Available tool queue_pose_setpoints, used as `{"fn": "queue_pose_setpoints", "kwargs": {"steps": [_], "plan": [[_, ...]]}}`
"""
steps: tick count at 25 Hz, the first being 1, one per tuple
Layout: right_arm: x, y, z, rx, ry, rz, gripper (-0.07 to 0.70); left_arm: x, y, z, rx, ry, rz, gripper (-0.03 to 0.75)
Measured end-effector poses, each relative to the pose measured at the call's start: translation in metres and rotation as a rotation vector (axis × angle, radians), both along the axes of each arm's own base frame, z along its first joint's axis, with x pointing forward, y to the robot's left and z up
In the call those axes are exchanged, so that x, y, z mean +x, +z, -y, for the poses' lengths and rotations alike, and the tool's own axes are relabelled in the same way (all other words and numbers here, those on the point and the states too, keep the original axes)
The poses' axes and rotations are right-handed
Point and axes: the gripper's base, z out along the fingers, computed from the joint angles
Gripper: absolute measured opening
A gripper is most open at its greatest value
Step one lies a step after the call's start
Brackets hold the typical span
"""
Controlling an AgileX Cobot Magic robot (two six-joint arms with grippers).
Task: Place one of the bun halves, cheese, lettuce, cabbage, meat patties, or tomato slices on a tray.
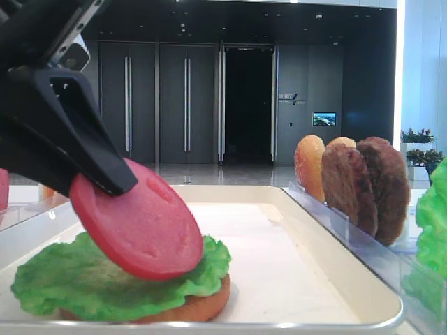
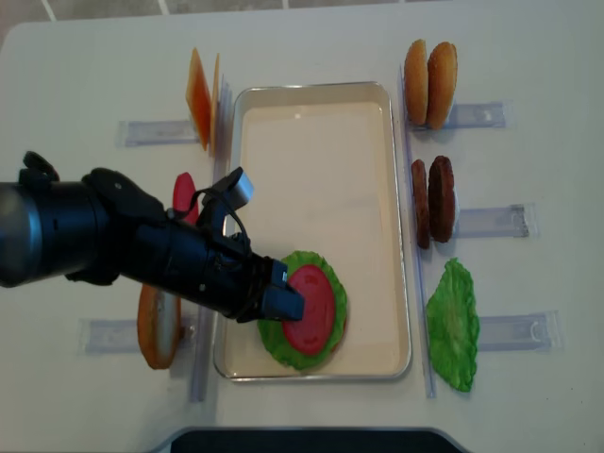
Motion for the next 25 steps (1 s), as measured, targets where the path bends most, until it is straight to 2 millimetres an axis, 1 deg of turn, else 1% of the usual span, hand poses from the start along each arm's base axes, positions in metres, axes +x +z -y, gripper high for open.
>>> {"fn": "queue_pose_setpoints", "kwargs": {"steps": [2,4,5,8,10,12,15,19,25], "plan": [[0.0,0.0,0.0,0.0,0.0,0.0,0.542,0.0,0.0,0.0,0.002,0.003,0.003,0.06],[0.0,0.0,0.0,0.0,0.0,0.0,0.542,0.001,0.0,0.0,0.004,0.004,0.004,0.106],[0.0,0.0,0.0,0.0,0.0,0.0,0.542,0.001,0.0,0.0,0.004,0.004,0.004,0.139],[0.0,0.0,0.0,0.0,0.0,0.0,0.542,0.002,0.001,0.001,0.001,0.004,0.01,0.282],[0.0,0.0,0.0,0.0,0.0,0.0,0.542,0.005,0.006,0.001,0.011,-0.002,0.022,0.359],[0.0,0.0,0.0,0.0,0.0,0.0,0.542,0.008,0.016,0.001,0.026,0.0,0.038,0.407],[0.0,0.0,0.0,0.0,0.0,0.0,0.542,0.012,0.033,0.0,0.065,-0.007,0.065,0.433],[0.0,0.0,0.0,0.0,0.0,0.0,0.542,0.015,0.056,-0.002,0.106,-0.015,0.076,0.437],[0.0,0.0,0.0,0.0,0.0,0.0,0.542,0.022,0.08,-0.003,0.163,-0.03,0.088,0.437]]}}
